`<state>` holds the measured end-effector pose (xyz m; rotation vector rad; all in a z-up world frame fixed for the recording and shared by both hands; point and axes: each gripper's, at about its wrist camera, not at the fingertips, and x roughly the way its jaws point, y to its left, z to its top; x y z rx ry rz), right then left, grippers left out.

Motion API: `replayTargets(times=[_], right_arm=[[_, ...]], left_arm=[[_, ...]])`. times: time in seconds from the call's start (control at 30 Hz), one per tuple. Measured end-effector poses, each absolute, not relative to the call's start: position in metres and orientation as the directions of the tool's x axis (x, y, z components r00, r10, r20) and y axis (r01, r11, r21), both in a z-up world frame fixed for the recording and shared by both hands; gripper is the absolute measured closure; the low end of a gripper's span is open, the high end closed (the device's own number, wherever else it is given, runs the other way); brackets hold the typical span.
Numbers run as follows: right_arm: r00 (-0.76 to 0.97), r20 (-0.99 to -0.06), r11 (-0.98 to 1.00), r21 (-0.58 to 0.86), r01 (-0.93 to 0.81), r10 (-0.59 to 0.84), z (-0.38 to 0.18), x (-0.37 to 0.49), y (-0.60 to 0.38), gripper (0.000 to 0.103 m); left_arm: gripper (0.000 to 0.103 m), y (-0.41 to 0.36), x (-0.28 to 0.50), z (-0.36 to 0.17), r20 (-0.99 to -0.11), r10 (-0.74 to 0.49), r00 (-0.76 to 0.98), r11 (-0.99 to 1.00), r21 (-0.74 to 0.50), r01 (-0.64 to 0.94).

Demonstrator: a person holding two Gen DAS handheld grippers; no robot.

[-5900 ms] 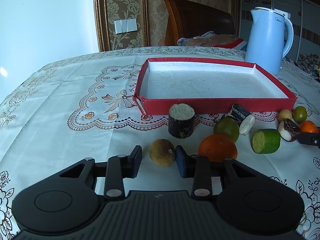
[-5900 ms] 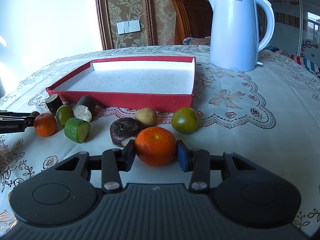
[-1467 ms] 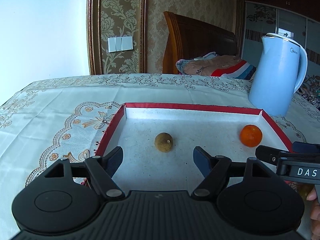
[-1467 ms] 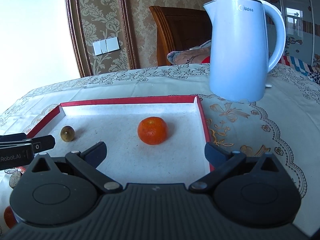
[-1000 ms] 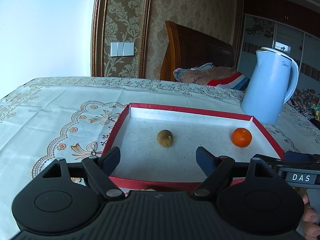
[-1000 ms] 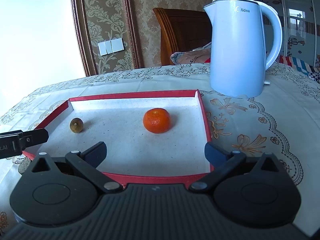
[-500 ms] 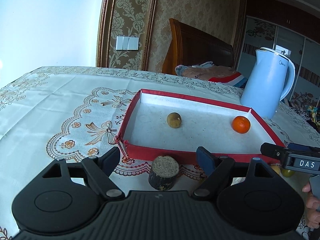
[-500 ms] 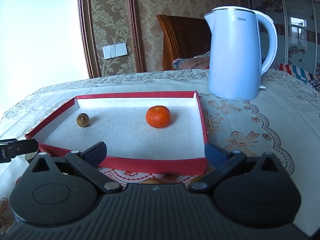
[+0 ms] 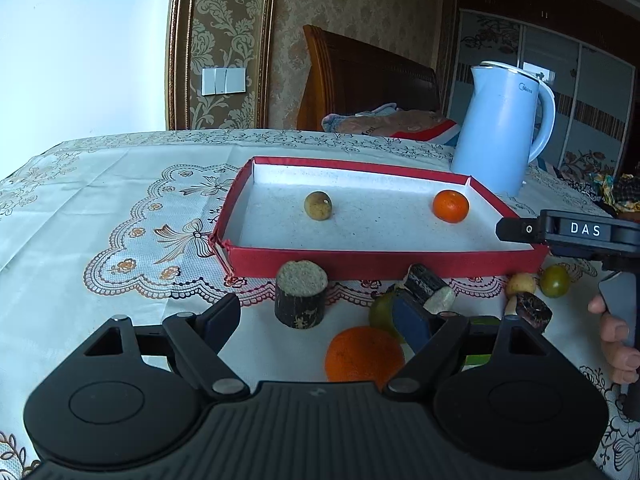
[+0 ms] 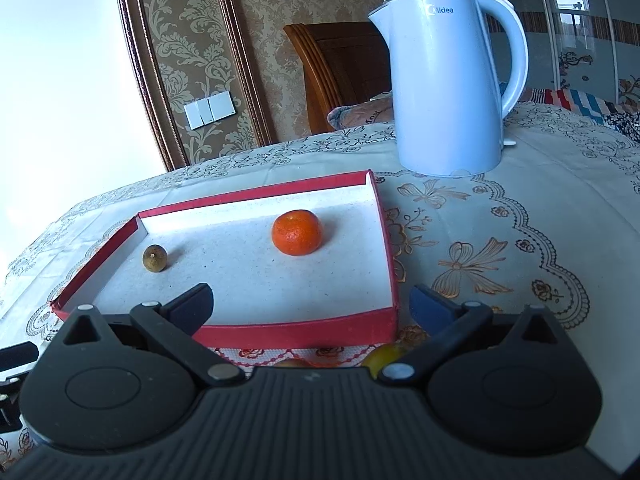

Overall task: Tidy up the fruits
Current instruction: 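Lift both open grippers out of the tray and back toward the fruits, then move the right gripper toward the dark green lime beside the kiwi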

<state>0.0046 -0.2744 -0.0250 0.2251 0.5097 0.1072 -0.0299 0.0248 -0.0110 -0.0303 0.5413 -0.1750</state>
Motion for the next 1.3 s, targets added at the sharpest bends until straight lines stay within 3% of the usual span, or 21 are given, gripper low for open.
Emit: replayTargets(times=[0.27, 0.8, 1.3], right_arm=[[0.875, -0.463, 0.976, 0.216, -0.039, 0.137, -0.025, -0.002, -0.271, 0.0], [0.876, -0.472, 0.979, 0.201, -0.002, 0.099, -0.026, -0.012, -0.275, 0.0], [0.842, -0.536, 0.989, 0.145, 0.016, 0.064, -0.036, -0.026, -0.278, 0.0]], left_arm=[[0.02, 0.018, -0.025, -0.017, -0.557, -0.174, 0.812, 0.983, -0.047, 0.179], [0.016, 0.019, -0.024, -0.019, -0.571, -0.181, 0.801, 0.982, -0.06, 0.179], [0.012, 0.019, -0.022, -0.021, -0.579, -0.178, 0.796, 0.983, -0.061, 0.176]])
